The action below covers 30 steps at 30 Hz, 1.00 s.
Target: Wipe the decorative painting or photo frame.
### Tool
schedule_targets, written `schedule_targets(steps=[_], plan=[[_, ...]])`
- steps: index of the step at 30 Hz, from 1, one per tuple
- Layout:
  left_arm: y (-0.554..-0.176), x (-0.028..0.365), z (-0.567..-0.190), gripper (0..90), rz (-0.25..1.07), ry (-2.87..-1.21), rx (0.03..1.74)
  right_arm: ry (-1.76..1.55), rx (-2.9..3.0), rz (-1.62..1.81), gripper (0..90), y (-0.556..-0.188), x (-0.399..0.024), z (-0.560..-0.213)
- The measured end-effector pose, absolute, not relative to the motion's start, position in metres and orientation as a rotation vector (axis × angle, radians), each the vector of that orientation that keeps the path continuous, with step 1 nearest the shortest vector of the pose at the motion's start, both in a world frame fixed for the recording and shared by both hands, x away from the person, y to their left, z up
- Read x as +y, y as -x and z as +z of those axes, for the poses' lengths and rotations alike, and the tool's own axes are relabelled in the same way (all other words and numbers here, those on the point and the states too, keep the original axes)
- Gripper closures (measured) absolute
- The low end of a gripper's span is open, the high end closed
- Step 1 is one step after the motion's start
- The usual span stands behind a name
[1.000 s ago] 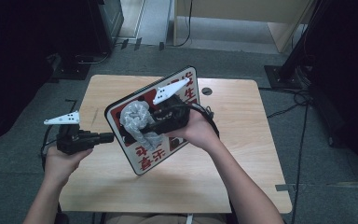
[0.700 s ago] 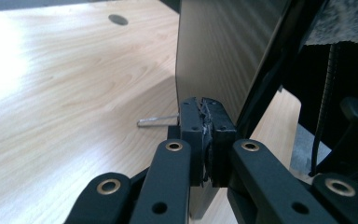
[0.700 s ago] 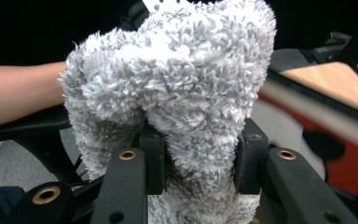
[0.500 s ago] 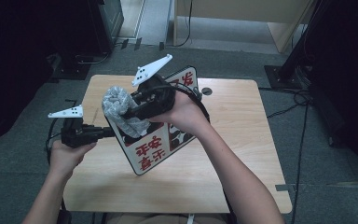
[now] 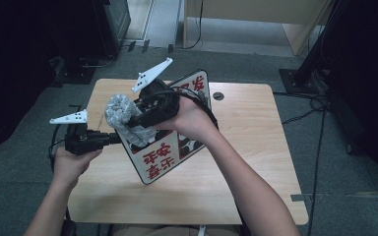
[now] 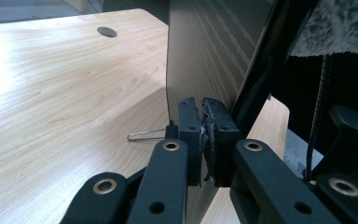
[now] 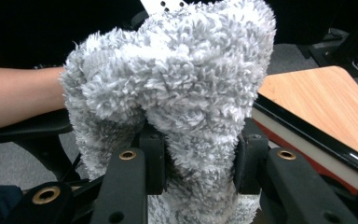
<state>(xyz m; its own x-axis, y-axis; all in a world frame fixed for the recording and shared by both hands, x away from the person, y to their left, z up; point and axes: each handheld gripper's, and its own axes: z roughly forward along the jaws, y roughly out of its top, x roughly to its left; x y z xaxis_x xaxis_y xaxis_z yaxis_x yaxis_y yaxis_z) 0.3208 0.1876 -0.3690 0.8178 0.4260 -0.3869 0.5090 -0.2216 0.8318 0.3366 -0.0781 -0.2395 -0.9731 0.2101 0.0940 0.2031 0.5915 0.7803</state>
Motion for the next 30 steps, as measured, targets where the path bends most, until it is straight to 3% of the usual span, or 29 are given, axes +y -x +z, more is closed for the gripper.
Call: schedule_targets(steps=[30], plan=[[-0.319,0.187,-0.368,86.4,-0.077,-1.868,0.704,-0.41,2.867,1.352,64.1,-0.334,-0.077,-0.268]])
